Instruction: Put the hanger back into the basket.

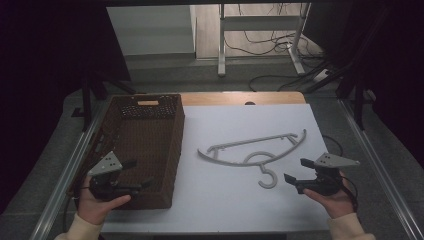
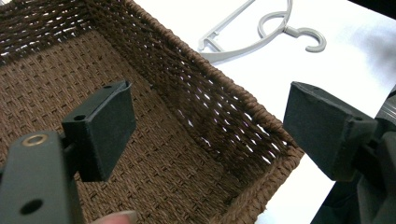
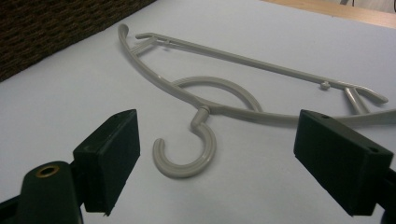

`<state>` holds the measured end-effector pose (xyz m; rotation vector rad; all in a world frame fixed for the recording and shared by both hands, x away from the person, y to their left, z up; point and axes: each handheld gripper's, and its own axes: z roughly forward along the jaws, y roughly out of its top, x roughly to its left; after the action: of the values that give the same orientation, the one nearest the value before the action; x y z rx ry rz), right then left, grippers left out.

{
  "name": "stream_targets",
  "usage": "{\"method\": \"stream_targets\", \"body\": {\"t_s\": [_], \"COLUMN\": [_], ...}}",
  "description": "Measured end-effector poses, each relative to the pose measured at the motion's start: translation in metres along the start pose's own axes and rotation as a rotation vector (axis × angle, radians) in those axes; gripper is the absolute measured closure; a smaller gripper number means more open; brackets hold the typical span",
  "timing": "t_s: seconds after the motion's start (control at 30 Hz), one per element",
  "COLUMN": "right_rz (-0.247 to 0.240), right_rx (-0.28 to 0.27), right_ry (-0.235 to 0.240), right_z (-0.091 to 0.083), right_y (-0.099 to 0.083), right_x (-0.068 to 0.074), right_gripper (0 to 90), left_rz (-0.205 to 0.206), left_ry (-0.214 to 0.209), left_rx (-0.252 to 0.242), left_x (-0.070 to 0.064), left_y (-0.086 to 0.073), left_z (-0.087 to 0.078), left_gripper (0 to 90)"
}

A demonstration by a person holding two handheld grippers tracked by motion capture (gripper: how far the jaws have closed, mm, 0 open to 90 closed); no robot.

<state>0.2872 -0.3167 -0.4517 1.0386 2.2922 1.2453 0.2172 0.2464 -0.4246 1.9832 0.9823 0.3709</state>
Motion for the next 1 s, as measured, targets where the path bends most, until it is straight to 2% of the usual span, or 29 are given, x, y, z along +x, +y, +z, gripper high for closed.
{"method": "stream_targets", "body": {"t_s": [0.37, 0.8, 1.0], "right_rz": [-0.015, -0.052, -0.052], "right_rx": [0.026, 0.051, 0.066], "right_ry": [-0.021, -0.047, -0.056], "right_z": [0.002, 0.001, 0.003], "right_y": [0.001, 0.005, 0.007], "right_x": [0.002, 0.009, 0.009], "right_gripper": [16.5, 17.7, 18.8], "left_rz": [-0.009, 0.02, 0.025], "left_ry": [-0.001, -0.001, -0.001], "left_rx": [0.007, 0.014, 0.014], "left_x": [0.0, -0.005, -0.007], "left_y": [-0.004, -0.002, -0.003], "left_z": [0.001, 0.001, 0.0], "left_gripper": [16.8, 16.9, 16.9]}}
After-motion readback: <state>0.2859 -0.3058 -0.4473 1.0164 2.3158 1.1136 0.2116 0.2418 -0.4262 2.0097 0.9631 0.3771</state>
